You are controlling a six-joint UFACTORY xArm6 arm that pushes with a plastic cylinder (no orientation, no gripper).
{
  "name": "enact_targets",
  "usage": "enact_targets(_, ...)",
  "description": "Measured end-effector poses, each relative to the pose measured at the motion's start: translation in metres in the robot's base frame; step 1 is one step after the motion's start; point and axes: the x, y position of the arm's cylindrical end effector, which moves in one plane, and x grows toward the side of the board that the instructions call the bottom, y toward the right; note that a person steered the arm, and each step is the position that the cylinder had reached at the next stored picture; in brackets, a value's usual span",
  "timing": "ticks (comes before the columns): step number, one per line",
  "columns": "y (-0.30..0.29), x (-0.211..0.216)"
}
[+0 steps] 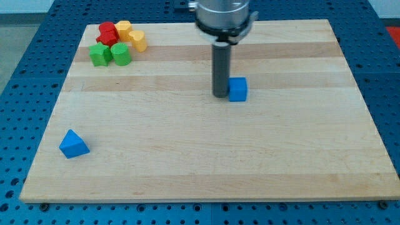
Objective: Push the blue triangle right and down a bit
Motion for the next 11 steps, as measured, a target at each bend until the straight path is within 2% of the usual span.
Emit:
enact_targets(3, 0.097, -0.016)
enact_targets(5, 0.112, -0.019)
enact_targets(6, 0.032, -0.053)
enact_targets(7, -0.065, -0.066)
enact_targets(8, -0.16, -0.042)
enact_targets(10, -0.336, 0.038)
enact_targets(11, -0.34, 0.087)
